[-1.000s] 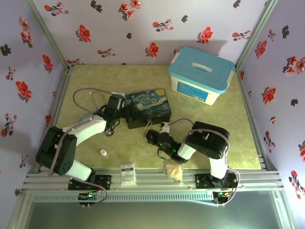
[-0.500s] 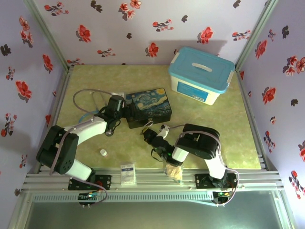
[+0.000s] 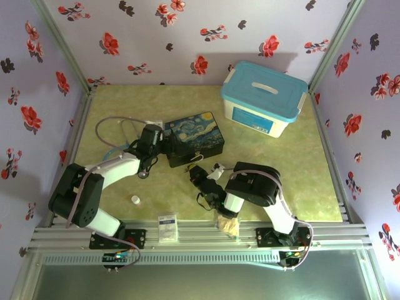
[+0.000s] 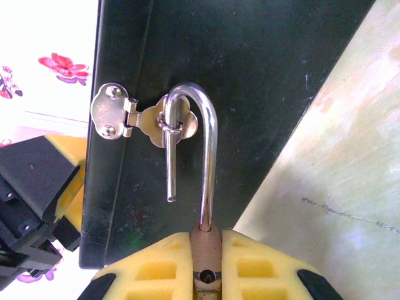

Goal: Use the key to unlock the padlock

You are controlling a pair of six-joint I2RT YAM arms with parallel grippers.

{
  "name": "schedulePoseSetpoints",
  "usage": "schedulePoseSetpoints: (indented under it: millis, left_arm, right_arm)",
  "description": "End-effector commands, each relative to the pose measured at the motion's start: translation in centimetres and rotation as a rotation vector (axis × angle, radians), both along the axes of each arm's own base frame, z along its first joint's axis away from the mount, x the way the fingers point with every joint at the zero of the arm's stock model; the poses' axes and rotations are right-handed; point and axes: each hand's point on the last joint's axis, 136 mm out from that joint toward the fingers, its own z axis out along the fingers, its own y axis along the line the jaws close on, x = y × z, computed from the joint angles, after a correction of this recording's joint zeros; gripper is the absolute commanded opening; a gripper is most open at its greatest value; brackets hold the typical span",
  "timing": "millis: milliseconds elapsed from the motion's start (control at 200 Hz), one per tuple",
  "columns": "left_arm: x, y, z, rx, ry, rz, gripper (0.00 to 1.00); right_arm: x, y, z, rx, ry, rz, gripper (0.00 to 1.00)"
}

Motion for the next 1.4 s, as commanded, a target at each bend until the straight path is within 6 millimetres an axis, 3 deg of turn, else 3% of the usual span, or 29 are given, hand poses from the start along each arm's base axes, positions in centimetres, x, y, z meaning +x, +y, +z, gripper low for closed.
schedulePoseSetpoints:
  millis: [0, 270, 540, 1005, 1150, 1270, 1395]
  left_arm:
    - [-0.4, 0.3, -1.5, 0.036, 0.059, -0.015, 0.54]
    - [-0.5, 0.5, -1.9, 0.043, 0.069, -0.014, 0.53]
    - [-0.1, -0.4, 1.0, -0.044, 0.031, -0.022, 0.51]
    - [-0.4, 0.4, 0.3, -0.06, 0.05, -0.003, 0.5]
    - [-0.6, 0.2, 1.4, -0.109, 0.041, -0.005, 0.5]
    - [-0.5, 0.3, 2.6, -0.114, 0.018, -0.009, 0.5]
    - [-0.5, 0.2, 2.0, -0.129, 0.035, -0.008, 0.51]
  right_arm:
    - [0.7, -3.2, -3.3, -0.178, 0.03, -0.096, 0.0]
    - [1.4, -3.8, -2.5, -0.144, -0.009, -0.118, 0.0]
    - [2.0, -3.5, -1.4, -0.086, -0.019, -0.168, 0.0]
    - [2.4, -4.8, 0.0, -0.046, -0.029, -0.227, 0.0]
    - [2.3, -4.3, 0.9, -0.094, -0.063, -0.183, 0.0]
    - [1.9, -5.0, 0.7, -0.127, -0.065, -0.177, 0.0]
    - [2.1, -5.1, 0.0, -0.1, -0.04, -0.19, 0.0]
